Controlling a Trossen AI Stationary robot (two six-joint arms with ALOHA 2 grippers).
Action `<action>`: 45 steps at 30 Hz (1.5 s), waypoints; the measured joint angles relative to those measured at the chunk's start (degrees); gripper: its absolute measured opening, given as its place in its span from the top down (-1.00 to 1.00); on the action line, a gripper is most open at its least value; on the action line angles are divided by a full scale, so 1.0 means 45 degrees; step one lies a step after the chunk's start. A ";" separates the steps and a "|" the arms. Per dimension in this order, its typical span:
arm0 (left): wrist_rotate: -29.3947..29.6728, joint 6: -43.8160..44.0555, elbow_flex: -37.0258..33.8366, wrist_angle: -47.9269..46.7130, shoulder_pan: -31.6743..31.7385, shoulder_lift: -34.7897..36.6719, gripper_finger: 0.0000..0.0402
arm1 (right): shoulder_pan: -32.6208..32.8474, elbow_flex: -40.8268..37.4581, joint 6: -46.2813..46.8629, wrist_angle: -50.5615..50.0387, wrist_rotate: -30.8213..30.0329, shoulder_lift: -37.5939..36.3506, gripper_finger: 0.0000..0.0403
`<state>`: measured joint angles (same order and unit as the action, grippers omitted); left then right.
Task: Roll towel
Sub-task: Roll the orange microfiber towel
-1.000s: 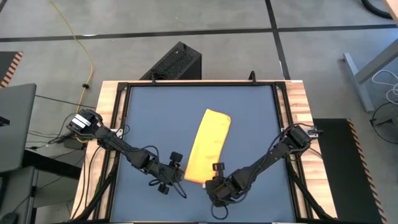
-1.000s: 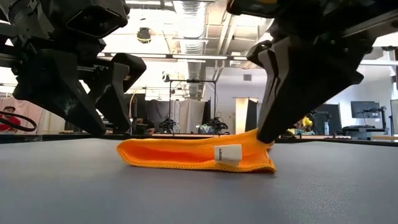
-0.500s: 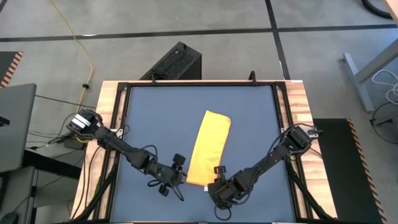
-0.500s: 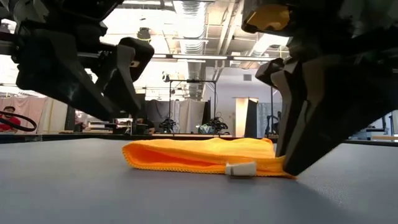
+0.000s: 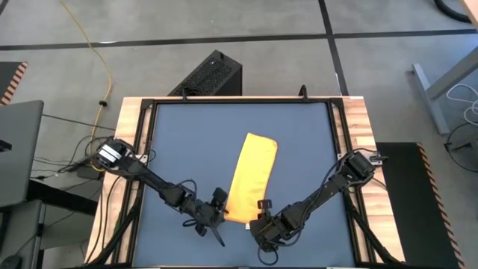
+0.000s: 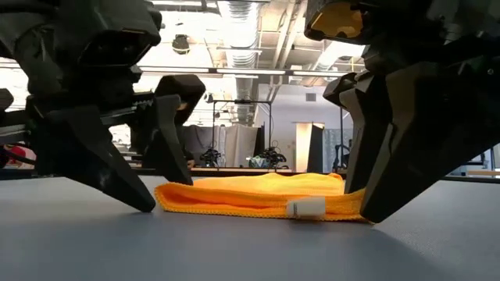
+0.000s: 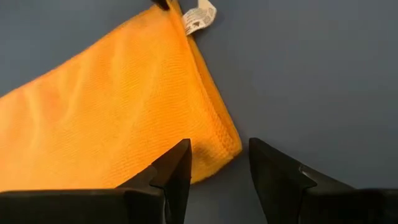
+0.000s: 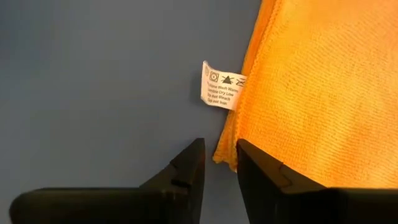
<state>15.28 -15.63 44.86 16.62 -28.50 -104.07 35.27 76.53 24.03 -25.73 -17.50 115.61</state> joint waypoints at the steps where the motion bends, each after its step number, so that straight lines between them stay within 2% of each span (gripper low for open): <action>1: -0.0227 -0.0055 0.0000 -0.0146 0.0068 0.0000 0.26 | 0.0000 -0.0019 0.0000 0.0048 -0.0005 0.0000 0.42; 5: -0.1419 0.0023 0.0000 -0.0822 0.0340 0.0000 0.29 | -0.0037 -0.0602 0.0707 0.0877 -0.0128 -0.0031 0.44; 8: -0.1866 0.0445 0.0005 -0.1094 0.0552 0.0000 0.40 | -0.0034 -0.1293 0.1778 0.1857 -0.0301 -0.0097 0.50; 11: -0.2090 0.0742 0.0005 -0.1126 0.0668 0.0000 0.61 | -0.0003 -0.1805 0.2897 0.2430 -0.0448 -0.0092 0.62; 15: -0.2799 0.1449 -0.0003 -0.1184 0.0865 0.0000 0.94 | 0.0219 -0.1919 0.3669 0.2442 -0.0846 -0.0083 0.89; 17: -0.3688 0.1993 -0.0005 -0.1178 0.1083 0.0000 0.97 | 0.0347 -0.1927 0.3806 0.2488 -0.1099 -0.0097 0.93; 21: -0.5785 0.3383 -0.0014 -0.1156 0.1702 -0.0009 1.00 | 0.0410 -0.1938 0.5014 0.2622 -0.1018 -0.0153 0.88; 25: -0.8189 0.5027 -0.0024 -0.0902 0.2376 -0.0034 1.00 | 0.0287 -0.1938 0.6413 0.2827 -0.0101 -0.0160 0.92; 30: -0.9837 0.7073 -0.0024 -0.1135 0.2918 -0.0034 1.00 | 0.0153 -0.1923 0.7995 0.3633 0.1125 -0.0155 0.93; 33: -1.0290 0.7864 -0.0024 -0.1332 0.3041 -0.0034 1.00 | 0.0005 -0.1952 0.8969 0.4044 0.1970 -0.0151 0.93; 38: -0.9753 0.8329 -0.0019 -0.1395 0.3064 -0.0024 1.00 | -0.0185 -0.1953 0.9735 0.4293 0.2426 -0.0141 0.93; 41: -0.9630 0.7703 -0.0019 -0.1485 0.3060 -0.0019 1.00 | -0.0209 -0.1953 1.0196 0.4288 0.2460 -0.0141 0.93; 45: -1.0432 0.6063 -0.0068 -0.1789 0.3035 0.0261 1.00 | -0.0209 -0.1957 1.0479 0.4363 0.2380 -0.0136 0.93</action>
<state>-31.66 11.65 44.56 8.57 -14.85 -102.90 34.33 67.72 71.19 -6.10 -6.79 115.00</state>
